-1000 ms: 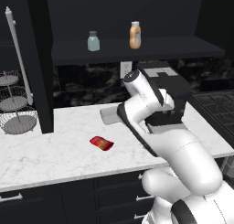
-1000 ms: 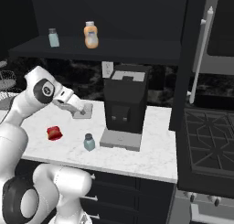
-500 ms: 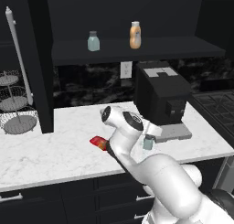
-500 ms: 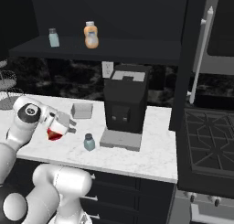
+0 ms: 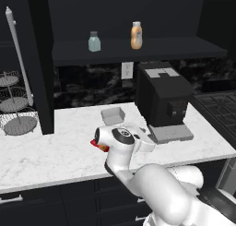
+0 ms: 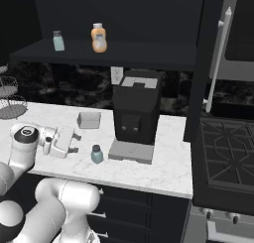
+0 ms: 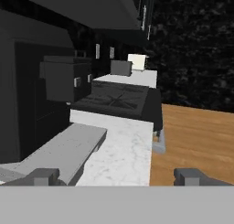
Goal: Put the shaker and condiment bottle from the counter next to their counterparts in the cabinet.
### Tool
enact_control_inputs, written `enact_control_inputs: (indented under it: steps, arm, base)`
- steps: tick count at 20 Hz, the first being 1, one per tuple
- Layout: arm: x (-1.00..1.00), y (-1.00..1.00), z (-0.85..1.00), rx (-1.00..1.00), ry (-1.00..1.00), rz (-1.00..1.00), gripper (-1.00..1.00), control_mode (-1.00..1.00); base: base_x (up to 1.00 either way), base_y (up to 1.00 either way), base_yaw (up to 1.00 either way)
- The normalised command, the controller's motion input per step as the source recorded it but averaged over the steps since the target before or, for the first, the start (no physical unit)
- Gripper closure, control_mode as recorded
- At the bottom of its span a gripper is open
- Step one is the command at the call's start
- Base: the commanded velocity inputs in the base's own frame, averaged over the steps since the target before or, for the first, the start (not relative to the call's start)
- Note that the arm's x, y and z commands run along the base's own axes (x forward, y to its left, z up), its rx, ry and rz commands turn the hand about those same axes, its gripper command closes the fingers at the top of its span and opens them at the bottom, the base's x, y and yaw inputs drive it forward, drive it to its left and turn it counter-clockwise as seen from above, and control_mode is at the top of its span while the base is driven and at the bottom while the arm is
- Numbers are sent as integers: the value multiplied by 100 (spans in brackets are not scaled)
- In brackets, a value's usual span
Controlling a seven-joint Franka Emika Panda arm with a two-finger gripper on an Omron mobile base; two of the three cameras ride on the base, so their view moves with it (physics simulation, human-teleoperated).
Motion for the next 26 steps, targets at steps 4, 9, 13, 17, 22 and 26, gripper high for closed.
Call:
enact_control_inputs:
  steps: [4, 9, 13, 17, 22, 26]
  arm:
    - [0, -5, -19, 0, -5, -1, -100, -100]
    - [2, -1, -14, 0, -1, -3, -100, -100]
    - [26, -9, -1, 0, 0, 0, -100, -100]
    - [7, -28, -12, 0, 0, 0, -100, -100]
    - [0, -15, -12, 2, 0, 0, -100, -100]
    - [4, -4, -15, 0, 0, 0, -100, -100]
  base:
    - [0, 0, 0]
    - [0, 0, 0]
    - [0, 0, 0]
    - [0, 0, 0]
    - [0, 0, 0]
    - [0, 0, 0]
